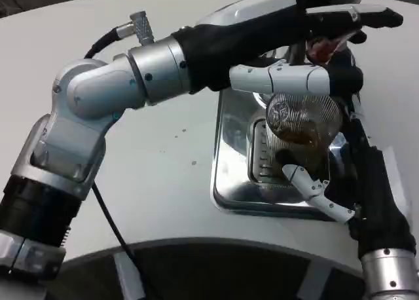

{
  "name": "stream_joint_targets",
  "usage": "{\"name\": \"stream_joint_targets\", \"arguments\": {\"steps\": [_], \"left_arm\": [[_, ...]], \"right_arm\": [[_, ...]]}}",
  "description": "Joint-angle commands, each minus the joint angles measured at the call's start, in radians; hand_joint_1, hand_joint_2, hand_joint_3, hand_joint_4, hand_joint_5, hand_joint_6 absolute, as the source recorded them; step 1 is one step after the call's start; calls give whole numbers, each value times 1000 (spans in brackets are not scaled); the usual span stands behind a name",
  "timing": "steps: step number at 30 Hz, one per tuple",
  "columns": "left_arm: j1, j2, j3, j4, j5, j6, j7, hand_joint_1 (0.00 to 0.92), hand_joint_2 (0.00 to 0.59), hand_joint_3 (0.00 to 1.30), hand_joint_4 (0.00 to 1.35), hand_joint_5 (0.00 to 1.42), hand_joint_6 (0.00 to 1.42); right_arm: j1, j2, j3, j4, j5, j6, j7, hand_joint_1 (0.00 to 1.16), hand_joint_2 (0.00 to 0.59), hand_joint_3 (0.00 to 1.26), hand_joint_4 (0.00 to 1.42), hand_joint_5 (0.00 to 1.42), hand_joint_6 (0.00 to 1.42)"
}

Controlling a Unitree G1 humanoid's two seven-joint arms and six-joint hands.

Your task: Grasp the cup under the faucet to collect the drink, then remove the cup.

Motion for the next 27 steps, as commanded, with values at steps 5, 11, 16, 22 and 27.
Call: {"name": "stream_joint_targets", "arguments": {"steps": [5, 11, 16, 22, 27], "left_arm": [[1, 13, -23, 29, 34, -10, -37, 9, 96, 139, 73, 136, 160], [-5, 10, -31, 38, 39, -19, -37, 9, 96, 139, 73, 136, 160], [-12, 12, -34, 48, 40, -26, -40, 9, 96, 139, 73, 136, 160], [-13, 13, -37, 53, 40, -30, -42, 9, 96, 139, 75, 136, 160], [-11, 16, -36, 54, 40, -32, -43, 9, 96, 140, 80, 136, 160]], "right_arm": [[-7, 7, 5, 24, 4, 6, -12, 693, 226, 37, 90, 134, 0], [-14, 9, 2, 27, 5, 8, -14, 693, 226, 37, 90, 134, 0], [-27, 12, 4, 34, 7, 13, -11, 693, 226, 37, 90, 134, 0], [-35, 21, 7, 41, 6, 20, -13, 693, 226, 37, 90, 134, 0], [-41, 25, 11, 50, 8, 23, -10, 693, 226, 37, 90, 134, 0]]}}
